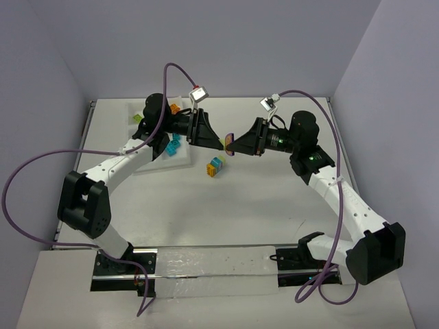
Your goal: Sort the legos into containers by color
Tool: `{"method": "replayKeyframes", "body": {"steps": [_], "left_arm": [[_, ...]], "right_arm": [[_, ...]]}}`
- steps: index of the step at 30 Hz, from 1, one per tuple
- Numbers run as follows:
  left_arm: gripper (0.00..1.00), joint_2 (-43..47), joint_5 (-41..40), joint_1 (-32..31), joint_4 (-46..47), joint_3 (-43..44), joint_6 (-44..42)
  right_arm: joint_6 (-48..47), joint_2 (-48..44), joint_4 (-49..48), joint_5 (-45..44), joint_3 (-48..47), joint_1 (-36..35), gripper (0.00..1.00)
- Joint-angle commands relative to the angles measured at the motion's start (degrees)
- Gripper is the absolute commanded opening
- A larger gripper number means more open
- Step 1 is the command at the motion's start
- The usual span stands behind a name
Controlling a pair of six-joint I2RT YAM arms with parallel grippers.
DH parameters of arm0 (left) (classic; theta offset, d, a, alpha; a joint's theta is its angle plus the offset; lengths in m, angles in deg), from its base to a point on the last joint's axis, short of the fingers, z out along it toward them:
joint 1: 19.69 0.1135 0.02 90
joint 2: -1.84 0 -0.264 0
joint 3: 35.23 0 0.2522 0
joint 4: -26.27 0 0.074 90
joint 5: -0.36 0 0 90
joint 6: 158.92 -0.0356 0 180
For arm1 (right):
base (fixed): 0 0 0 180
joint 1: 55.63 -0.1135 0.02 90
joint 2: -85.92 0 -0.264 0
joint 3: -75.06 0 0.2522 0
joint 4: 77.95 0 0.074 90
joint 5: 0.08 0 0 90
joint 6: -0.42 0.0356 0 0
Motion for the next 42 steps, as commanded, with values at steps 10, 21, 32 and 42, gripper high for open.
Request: {"method": "replayKeyframes", "body": {"steps": [10, 21, 32, 42], "left_arm": [[0.18, 1.90, 1.48, -1.00, 8.13, 0.12, 3.91], [0.00, 4.53, -8.37, 14.93, -31.58, 5.66, -18.72], [0.00, -10.68, -60.17, 29.84, -63.48, 26.61, -22.30], [0.00, -26.29, -73.86, 30.22, -68.22, 42.52, -25.06]], "right_arm": [[-1.03, -0.39, -1.05, 0.24, 0.60, 0.22, 0.00], [-5.58, -5.29, 7.65, -2.37, 4.38, 5.75, 0.00], [-13.64, -4.15, 22.84, -12.46, -0.23, 5.49, 0.00], [-14.82, -3.36, 25.51, -14.53, -1.04, 5.11, 0.00]]}}
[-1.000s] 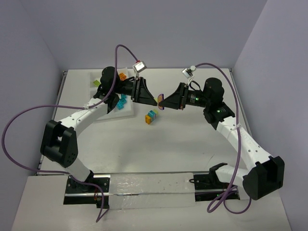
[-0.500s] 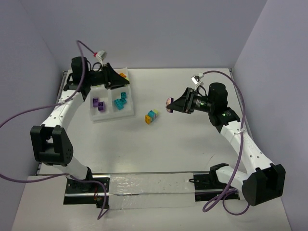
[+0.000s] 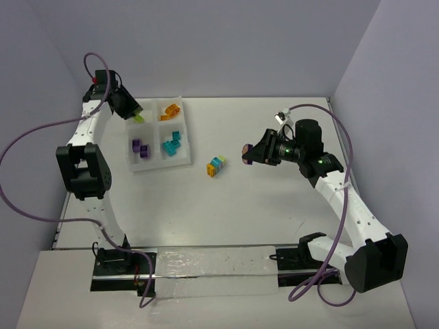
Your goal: Sort the legos into containers by color
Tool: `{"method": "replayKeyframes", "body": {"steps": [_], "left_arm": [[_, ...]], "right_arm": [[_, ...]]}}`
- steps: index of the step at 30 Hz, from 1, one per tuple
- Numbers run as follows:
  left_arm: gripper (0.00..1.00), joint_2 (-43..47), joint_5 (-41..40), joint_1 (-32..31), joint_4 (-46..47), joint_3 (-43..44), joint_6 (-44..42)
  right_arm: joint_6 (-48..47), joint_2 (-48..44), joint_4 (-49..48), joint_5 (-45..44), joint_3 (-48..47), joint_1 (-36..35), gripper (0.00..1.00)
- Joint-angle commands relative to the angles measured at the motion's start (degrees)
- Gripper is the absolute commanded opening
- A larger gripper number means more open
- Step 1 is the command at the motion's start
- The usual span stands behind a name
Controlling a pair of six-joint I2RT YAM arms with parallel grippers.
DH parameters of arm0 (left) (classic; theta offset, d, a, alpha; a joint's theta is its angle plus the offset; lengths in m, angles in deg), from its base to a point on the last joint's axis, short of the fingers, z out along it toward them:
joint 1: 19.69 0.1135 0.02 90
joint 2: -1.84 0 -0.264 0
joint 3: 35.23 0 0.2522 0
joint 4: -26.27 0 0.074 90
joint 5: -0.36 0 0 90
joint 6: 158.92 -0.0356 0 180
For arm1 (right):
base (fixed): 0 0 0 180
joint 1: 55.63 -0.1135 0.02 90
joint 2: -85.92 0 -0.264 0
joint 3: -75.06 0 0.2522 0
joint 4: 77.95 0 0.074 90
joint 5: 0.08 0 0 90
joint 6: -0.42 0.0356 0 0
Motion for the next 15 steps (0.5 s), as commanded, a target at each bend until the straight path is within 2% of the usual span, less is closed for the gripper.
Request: {"method": "replayKeyframes", "body": {"steps": [1, 6, 10, 13, 15], "left_arm": [[0.00, -4.77, -6.72, -0.08, -3.74, 7.14, -2.44], [0.01, -8.39, -6.72, 0.42, -3.11, 10.40, -1.16], [0.10, -11.12, -6.76, 0.36, -3.39, 14.41, -1.01], [0.24, -13.25, -6.72, 0.42, -4.77, 16.66, -1.21], [0.42, -13.36, -6.72, 0.44, -4.27, 16.24, -1.38]], "right_arm": [[-1.73, 0.47, 0.91, -1.27, -3.39, -0.59, 0.00], [-1.09, 2.88, -0.56, -1.68, -4.30, -3.93, 0.00], [0.41, 6.05, -3.09, -3.11, -5.58, -8.61, 0.00], [1.45, 8.85, -6.19, -3.36, -7.06, -10.45, 0.00], [0.31, 11.35, -5.70, -4.58, -9.52, -12.16, 0.00]]}}
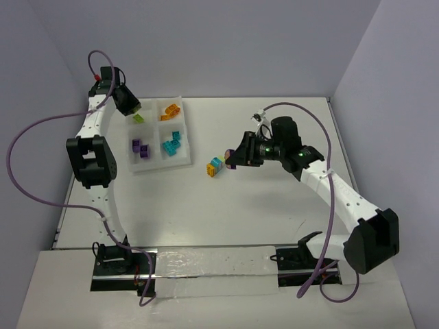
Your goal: Sort the legos into containers by color
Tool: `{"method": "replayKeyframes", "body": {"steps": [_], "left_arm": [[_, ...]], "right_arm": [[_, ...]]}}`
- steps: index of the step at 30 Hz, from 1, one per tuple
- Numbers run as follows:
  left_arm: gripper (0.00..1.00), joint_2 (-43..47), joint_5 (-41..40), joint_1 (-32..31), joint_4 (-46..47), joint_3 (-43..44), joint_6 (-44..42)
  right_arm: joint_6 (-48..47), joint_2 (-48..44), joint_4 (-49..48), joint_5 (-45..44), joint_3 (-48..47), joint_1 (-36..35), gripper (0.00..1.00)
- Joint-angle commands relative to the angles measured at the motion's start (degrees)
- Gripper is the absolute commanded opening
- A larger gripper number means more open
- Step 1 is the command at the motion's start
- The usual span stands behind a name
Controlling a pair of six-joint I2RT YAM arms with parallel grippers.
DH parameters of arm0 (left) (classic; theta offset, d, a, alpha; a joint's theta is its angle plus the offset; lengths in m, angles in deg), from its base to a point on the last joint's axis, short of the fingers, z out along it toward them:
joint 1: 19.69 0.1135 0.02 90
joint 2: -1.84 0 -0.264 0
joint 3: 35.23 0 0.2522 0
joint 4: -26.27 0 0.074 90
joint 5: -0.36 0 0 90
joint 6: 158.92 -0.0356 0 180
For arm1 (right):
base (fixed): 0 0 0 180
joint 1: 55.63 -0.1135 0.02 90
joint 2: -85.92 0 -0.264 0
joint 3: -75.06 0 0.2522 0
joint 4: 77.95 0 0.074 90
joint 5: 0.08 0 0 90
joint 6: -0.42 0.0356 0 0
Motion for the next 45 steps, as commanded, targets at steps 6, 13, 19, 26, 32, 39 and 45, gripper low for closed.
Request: {"method": "replayKeyframes", "body": {"steps": [6, 13, 19, 26, 32, 39, 45], "left_arm": [[0.71, 0.92, -0.34, 0.29, 0.18, 1.11, -1.69], [0.76, 9.09, -0.25, 0.29, -1.05, -0.61, -1.05], [0.78, 21.91, 0.25, 1.18, -2.01, -5.80, -1.69], [0.83, 37.92, -0.95, 1.87, -8.39, -8.17, -4.78], [0.83, 48.08, -1.16, 1.87, -8.88, -15.30, -5.65], [0.83, 55.36, -6.29, 1.87, -9.40, -21.62, -6.09], [0.83, 57.43, -5.61, 1.85, -9.59, -25.30, -6.25]], "right_arm": [[-1.62, 9.83, -8.23, -4.92, -10.68, -8.78, 0.00], [-5.22, 27.86, -0.53, -19.61, -32.03, -17.78, 0.00], [-3.64, 40.55, 2.31, -20.69, -47.59, -21.91, 0.00], [-1.47, 52.37, -3.86, -21.39, -57.60, -25.66, 0.01], [-1.23, 58.14, -10.43, -27.00, -61.31, -27.70, 0.02], [-0.56, 67.31, -8.91, -32.72, -70.51, -27.81, 0.05], [0.21, 76.29, -9.36, -32.85, -81.57, -27.69, 0.53]]}}
